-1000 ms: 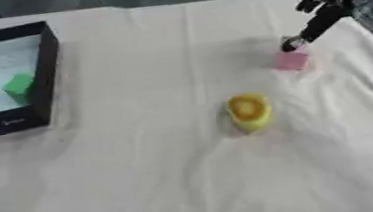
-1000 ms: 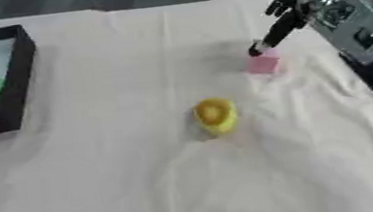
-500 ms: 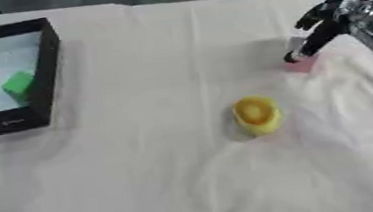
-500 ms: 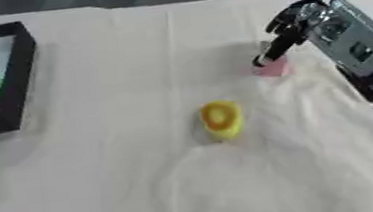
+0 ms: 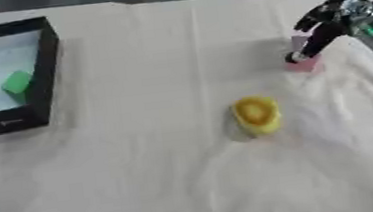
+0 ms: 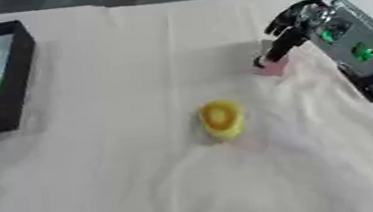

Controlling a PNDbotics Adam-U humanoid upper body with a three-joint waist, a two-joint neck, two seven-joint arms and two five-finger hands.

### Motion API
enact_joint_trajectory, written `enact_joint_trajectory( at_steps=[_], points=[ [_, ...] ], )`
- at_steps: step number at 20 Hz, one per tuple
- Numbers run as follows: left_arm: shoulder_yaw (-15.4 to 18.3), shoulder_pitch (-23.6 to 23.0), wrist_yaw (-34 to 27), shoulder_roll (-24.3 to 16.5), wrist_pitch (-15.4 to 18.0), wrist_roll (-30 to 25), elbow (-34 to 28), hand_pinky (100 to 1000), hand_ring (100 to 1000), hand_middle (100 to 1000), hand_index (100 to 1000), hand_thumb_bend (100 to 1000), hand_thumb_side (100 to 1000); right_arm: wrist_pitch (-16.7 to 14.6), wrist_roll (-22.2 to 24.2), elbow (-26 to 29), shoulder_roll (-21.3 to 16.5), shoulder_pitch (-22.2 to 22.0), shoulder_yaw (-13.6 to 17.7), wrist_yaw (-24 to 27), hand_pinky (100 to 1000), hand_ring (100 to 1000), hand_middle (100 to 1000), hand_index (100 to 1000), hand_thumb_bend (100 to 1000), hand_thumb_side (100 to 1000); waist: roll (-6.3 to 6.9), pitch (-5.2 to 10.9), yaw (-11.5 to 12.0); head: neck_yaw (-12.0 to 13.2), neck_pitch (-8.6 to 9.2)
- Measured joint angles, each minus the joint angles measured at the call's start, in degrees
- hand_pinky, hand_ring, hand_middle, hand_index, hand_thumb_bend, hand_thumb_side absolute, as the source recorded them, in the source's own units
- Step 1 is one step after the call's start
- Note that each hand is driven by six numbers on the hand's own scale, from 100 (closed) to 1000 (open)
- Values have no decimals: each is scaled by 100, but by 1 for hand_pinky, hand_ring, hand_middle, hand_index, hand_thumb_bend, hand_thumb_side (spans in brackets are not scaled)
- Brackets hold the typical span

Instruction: Pick up the objects with one hand, pass them to the other hand, and then place them into the box on the other side of the table.

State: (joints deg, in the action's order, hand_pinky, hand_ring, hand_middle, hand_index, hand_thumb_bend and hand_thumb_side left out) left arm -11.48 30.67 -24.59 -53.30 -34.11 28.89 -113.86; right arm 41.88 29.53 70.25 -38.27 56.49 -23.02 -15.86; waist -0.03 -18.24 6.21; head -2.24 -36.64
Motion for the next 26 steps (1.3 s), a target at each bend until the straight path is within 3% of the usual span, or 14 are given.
enact_joint_trajectory(
  at_steps=[14,26],
  points=[
    [0,-45,0,0,-15,-15,0,1000,772,663,731,100,602,-362,363,-69,-142,50,113,-210,963,1000,964,923,505,100,0,-59,29,-121,53],
    [4,-81,-1,0,-27,-27,0,1000,771,658,724,100,599,-703,704,-194,-207,97,247,-452,970,1000,925,927,505,100,0,-69,53,-147,100]
  ],
)
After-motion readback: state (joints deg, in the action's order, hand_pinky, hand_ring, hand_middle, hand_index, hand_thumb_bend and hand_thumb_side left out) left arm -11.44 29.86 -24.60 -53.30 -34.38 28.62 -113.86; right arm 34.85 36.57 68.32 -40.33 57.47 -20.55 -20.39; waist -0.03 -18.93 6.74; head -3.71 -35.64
